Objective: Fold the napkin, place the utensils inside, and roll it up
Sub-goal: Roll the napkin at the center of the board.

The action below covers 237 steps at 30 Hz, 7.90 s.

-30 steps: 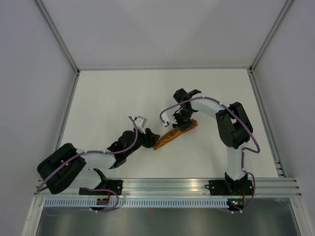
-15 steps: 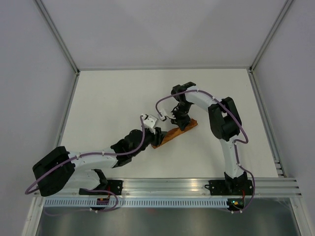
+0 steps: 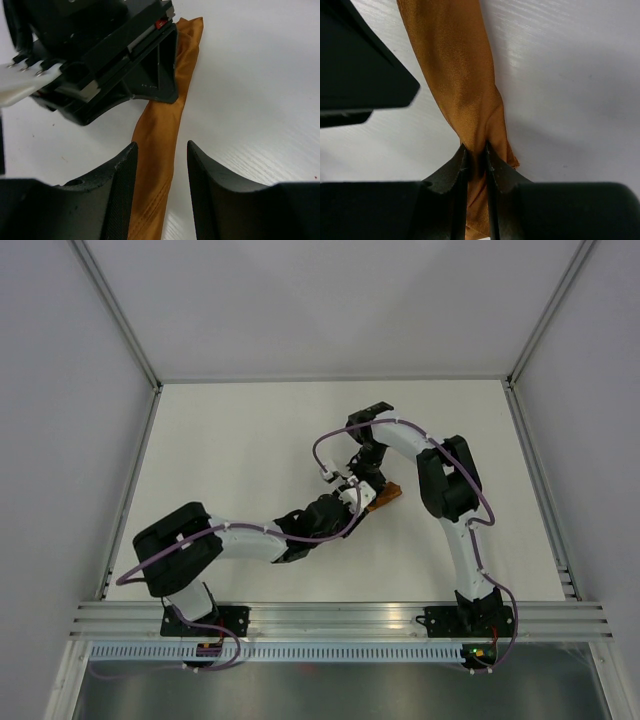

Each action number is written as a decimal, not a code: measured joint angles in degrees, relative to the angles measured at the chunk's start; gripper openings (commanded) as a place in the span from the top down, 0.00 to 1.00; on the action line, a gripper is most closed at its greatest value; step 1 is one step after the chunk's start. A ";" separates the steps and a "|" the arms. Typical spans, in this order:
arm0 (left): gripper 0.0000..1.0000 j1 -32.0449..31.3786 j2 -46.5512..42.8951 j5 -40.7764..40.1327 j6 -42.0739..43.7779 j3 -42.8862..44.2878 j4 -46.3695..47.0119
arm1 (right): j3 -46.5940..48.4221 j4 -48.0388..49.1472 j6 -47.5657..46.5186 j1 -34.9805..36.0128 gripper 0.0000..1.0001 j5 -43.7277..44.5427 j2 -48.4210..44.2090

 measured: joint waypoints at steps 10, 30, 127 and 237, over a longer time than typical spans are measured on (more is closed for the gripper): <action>0.50 0.00 8.79 1.16 4.50 6.27 -1.09 | 3.43 -2.82 1.40 -0.37 0.93 -0.76 2.49; 0.56 -0.24 15.37 -5.38 7.06 8.26 0.94 | 5.57 -4.61 2.21 -1.11 0.91 -2.40 4.11; 0.98 4.52 19.47 3.23 -25.20 19.58 -12.33 | -29.90 29.79 42.10 -21.38 0.35 -2.27 -48.11; 0.47 5.42 25.79 10.51 -47.30 31.45 -19.39 | -12.52 39.36 59.87 -11.19 0.74 17.55 -8.24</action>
